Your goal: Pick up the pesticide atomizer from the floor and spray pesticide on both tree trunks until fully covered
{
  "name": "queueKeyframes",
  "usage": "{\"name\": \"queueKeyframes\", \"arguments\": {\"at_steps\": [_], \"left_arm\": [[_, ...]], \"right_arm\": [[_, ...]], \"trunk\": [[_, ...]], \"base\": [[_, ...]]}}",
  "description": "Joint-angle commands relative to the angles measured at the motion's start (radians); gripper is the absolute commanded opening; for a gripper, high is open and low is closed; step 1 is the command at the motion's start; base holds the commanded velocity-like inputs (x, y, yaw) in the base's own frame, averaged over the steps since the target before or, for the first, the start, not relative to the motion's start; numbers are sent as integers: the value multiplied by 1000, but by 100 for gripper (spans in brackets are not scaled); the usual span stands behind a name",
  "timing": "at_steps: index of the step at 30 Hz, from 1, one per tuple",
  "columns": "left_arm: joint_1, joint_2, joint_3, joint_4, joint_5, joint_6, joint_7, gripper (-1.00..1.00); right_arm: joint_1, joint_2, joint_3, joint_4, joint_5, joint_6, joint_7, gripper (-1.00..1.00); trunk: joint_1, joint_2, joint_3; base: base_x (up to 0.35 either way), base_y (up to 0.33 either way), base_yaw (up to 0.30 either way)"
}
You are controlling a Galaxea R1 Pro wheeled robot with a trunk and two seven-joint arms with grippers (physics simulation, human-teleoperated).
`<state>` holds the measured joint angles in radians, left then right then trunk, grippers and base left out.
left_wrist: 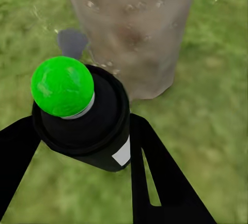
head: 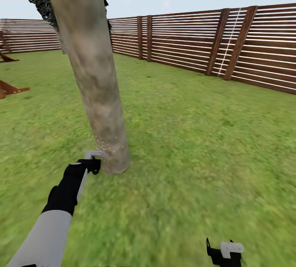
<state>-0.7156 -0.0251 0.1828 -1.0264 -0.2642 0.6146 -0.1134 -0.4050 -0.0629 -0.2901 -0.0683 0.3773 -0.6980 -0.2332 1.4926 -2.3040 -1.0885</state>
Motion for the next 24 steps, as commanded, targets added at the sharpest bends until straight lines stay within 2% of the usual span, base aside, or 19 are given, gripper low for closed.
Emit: {"name": "queueKeyframes", "arguments": {"at_steps": [1,4,6,8,11,12,16,19,24], "left_arm": [[-3,1,1,-7,1,2,-2,-100],[-5,13,8,-26,3,52,-7,-100],[-4,2,-6,-32,3,64,-8,-100],[-11,-26,-79,-35,4,74,-7,-100],[-23,-40,-101,-79,11,113,-7,-100],[-18,-31,-88,-124,16,122,-8,-100],[-5,2,-14,-130,16,121,-8,-100],[31,5,-10,-117,17,113,-1,-100],[40,-4,-12,-117,17,113,1,-100]], "right_arm": [[0,0,0,0,0,0,0,100],[0,0,0,0,0,0,0,100],[0,0,0,0,0,0,0,100],[0,-1,0,1,0,1,0,100],[0,-2,0,1,0,1,0,100],[0,-2,-1,0,0,1,0,100],[0,-2,0,1,0,0,0,100],[0,-2,0,1,0,0,0,100],[0,-2,0,1,0,0,0,100]], "trunk": [[0,0,0],[0,0,0],[0,0,0],[0,0,0],[0,0,0],[0,0,0],[0,0,0],[0,0,0],[0,0,0]], "base": [[1,-1,279],[0,0,232],[0,0,42],[0,0,6],[0,0,0],[0,0,0],[25,-32,0],[203,-186,0],[221,-190,0]]}}
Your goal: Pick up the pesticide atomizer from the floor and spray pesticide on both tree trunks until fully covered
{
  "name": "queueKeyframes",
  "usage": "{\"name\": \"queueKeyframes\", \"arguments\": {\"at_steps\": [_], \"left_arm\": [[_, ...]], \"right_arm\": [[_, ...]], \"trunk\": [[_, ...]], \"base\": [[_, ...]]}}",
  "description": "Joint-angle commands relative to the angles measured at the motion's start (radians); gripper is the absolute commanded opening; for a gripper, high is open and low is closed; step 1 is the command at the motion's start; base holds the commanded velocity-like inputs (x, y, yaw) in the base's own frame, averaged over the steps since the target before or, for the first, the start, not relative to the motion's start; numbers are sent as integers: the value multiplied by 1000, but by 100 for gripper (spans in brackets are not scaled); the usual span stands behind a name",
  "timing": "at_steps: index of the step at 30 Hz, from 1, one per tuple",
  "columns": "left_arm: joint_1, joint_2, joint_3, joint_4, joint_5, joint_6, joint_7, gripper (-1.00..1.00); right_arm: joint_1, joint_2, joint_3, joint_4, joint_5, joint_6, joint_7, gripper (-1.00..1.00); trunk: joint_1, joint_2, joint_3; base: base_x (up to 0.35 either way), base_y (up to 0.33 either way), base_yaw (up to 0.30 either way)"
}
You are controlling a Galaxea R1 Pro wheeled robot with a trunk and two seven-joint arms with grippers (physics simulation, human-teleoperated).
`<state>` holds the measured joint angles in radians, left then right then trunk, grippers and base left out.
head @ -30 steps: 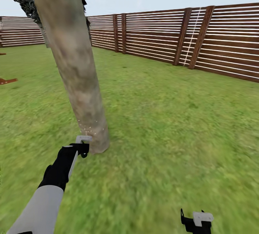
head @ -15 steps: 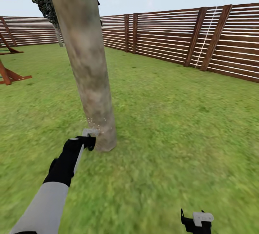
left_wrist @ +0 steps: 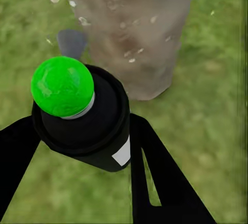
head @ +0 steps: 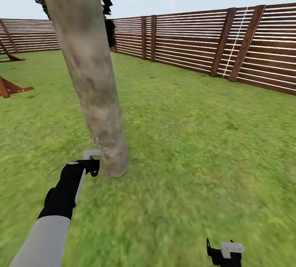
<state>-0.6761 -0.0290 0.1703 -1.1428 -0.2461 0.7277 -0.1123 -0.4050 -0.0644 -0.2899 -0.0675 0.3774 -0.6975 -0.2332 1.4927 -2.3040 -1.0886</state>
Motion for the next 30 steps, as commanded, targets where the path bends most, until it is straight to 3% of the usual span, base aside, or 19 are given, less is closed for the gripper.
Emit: {"name": "queueKeyframes", "arguments": {"at_steps": [1,5,7,9,17,19,22,27,28,30], "left_arm": [[2,0,0,7,0,0,0,-100],[34,8,9,138,-1,-30,2,-100],[37,11,11,205,-4,-87,5,-100],[38,15,43,302,-4,-167,5,-100],[40,25,69,335,-5,-196,41,-100],[62,56,119,342,-4,-259,55,-100],[83,80,192,437,-7,-367,57,-100],[87,79,200,526,-11,-450,66,-100],[87,77,202,563,-5,-477,128,-100],[87,76,204,571,-1,-485,164,-100]], "right_arm": [[0,0,0,0,0,0,0,100],[0,0,0,0,0,0,0,100],[0,0,0,0,0,0,0,100],[0,0,0,0,0,0,1,100],[0,0,0,0,0,0,2,100],[0,0,0,0,0,0,2,100],[0,1,0,1,0,0,2,100],[0,2,0,3,0,0,3,100],[0,1,0,3,0,0,3,100],[0,1,0,3,0,0,3,100]], "trunk": [[0,0,0],[0,0,0],[0,0,0],[0,0,0],[0,0,0],[0,0,0],[0,0,0],[0,0,0],[0,0,0],[0,0,0]], "base": [[72,-252,0],[15,-269,0],[1,-274,0],[21,-274,0],[90,-274,67],[137,-194,265],[269,-67,276],[45,-3,57],[1,0,2],[0,0,0]]}}
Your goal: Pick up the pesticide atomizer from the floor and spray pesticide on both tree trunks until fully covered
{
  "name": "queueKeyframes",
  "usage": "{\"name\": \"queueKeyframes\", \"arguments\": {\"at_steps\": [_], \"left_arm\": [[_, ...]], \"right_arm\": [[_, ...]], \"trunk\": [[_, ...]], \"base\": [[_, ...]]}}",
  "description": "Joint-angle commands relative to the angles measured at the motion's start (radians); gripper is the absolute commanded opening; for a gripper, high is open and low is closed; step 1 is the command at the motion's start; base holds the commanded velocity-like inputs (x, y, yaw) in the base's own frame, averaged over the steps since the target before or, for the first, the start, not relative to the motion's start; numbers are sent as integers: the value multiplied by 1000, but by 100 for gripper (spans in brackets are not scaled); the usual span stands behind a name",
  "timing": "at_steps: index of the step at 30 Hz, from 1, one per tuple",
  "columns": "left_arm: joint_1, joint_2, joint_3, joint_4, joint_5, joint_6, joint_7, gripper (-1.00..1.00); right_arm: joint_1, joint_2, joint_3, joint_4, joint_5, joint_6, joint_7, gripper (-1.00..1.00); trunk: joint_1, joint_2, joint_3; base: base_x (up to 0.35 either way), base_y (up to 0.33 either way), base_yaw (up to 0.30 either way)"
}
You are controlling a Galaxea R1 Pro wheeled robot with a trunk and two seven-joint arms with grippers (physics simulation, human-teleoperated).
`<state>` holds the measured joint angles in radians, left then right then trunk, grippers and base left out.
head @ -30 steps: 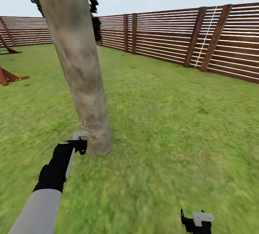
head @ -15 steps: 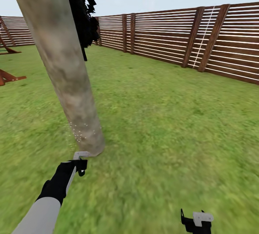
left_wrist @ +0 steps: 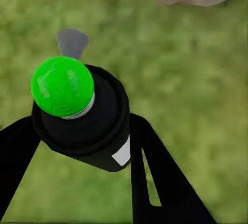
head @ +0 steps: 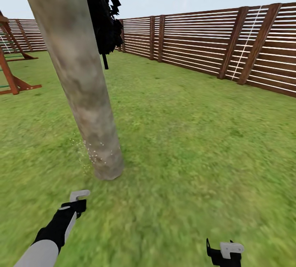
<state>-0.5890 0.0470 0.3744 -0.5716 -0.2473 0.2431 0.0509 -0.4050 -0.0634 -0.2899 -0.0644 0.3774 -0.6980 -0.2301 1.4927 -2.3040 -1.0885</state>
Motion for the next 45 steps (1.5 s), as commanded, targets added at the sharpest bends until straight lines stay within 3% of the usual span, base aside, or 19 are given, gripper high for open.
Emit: {"name": "queueKeyframes", "arguments": {"at_steps": [1,4,10,13,16,22,26,28,32,37,40,42,43,45], "left_arm": [[0,-1,-2,2,0,-2,7,-100],[0,-1,-6,5,-3,-42,12,-100],[0,-10,-8,6,-4,-51,12,-100],[0,-35,-9,6,-7,-50,12,-100],[0,-43,-11,6,-7,-52,10,-100],[1,-44,-15,64,-12,-175,2,-100],[1,-46,-104,77,-10,-189,2,-100],[1,-46,-115,78,-9,-191,4,-100],[1,-37,-113,70,-3,-189,10,-100],[1,-45,-116,78,-5,-188,16,-100],[1,-66,-116,78,-6,-188,15,-100],[1,-57,-110,78,-3,-186,16,-100],[1,-39,-92,78,4,-186,16,-100],[1,-28,-67,78,8,-188,16,-100]], "right_arm": [[0,-1,0,0,0,0,0,100],[0,0,1,0,1,0,1,100],[0,0,0,0,0,0,2,100],[0,0,0,0,0,0,2,100],[0,0,0,0,1,0,2,100],[0,0,1,1,2,0,2,100],[0,0,1,2,1,0,2,100],[0,0,1,2,2,0,2,100],[0,0,1,2,2,1,1,100],[0,-1,0,2,1,0,-1,100],[0,-1,0,2,2,0,-1,100],[0,-1,0,2,1,0,0,100],[0,-1,0,2,1,0,0,100],[0,-1,0,2,1,0,0,100]], "trunk": [[0,0,0],[0,0,0],[0,0,0],[0,0,0],[0,0,0],[0,0,0],[0,0,0],[0,0,0],[0,0,0],[0,0,0],[0,0,0],[0,0,0],[0,0,0],[0,0,0]], "base": [[0,0,0],[180,0,0],[320,-19,10],[87,-223,213],[-95,-246,269],[-103,-80,79],[-2,-1,1],[0,0,0],[103,0,0],[302,-53,0],[181,-219,0],[132,-189,0],[-121,-49,0],[-268,-38,0]]}}
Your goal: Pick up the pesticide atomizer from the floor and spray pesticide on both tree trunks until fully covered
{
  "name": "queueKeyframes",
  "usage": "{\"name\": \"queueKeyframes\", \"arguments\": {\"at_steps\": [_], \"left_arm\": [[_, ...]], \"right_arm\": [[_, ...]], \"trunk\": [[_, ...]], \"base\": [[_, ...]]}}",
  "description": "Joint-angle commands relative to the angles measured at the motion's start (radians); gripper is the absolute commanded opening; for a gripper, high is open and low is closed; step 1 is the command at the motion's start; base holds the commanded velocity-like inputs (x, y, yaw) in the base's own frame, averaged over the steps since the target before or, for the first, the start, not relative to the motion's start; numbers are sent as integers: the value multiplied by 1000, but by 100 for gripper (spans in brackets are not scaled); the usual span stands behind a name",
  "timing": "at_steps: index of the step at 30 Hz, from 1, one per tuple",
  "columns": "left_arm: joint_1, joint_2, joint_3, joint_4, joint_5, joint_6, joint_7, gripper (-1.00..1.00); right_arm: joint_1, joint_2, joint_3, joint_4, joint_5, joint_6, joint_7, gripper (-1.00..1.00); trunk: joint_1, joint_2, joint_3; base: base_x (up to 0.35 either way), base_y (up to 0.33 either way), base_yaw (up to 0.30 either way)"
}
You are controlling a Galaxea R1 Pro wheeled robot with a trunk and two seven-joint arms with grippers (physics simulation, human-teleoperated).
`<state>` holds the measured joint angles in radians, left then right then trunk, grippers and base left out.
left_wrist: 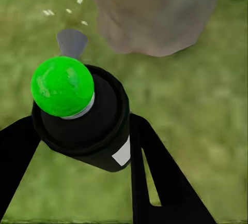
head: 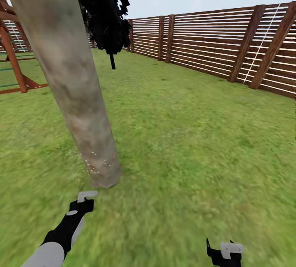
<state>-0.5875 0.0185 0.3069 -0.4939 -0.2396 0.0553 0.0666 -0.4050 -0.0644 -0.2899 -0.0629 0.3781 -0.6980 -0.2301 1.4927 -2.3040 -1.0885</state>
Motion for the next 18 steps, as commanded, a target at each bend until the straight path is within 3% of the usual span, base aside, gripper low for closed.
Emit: {"name": "queueKeyframes", "arguments": {"at_steps": [1,5,7,10,13,14,15,16,18], "left_arm": [[0,-4,2,0,-2,-1,0,-100],[0,-21,3,0,-5,-3,0,-100],[0,-15,4,0,-9,-5,-1,-100],[-7,14,-1,-4,-14,-2,-5,-100],[-11,3,-3,-17,-11,0,-11,-100],[-10,-14,-26,-10,-11,-1,-13,-100],[-9,-45,-79,-7,-10,-1,-11,-100],[-9,-64,-110,-8,-10,1,-5,-100],[-9,-80,-136,-15,-5,6,-2,-100]], "right_arm": [[0,0,0,0,0,0,0,100],[0,2,0,0,-1,0,0,100],[0,2,0,0,0,0,0,100],[0,2,0,0,-1,0,0,100],[0,2,0,0,0,0,0,100],[0,2,0,0,0,0,0,100],[0,2,0,0,0,0,0,100],[0,2,0,0,0,0,0,100],[0,2,0,0,0,0,0,100]], "trunk": [[0,0,0],[0,0,0],[0,0,0],[0,0,0],[0,0,0],[0,0,0],[0,0,0],[0,0,0],[0,0,0]], "base": [[-242,-128,0],[-52,-71,76],[-4,-6,245],[0,-1,274],[0,0,268],[0,0,142],[0,0,46],[0,0,24],[0,0,9]]}}
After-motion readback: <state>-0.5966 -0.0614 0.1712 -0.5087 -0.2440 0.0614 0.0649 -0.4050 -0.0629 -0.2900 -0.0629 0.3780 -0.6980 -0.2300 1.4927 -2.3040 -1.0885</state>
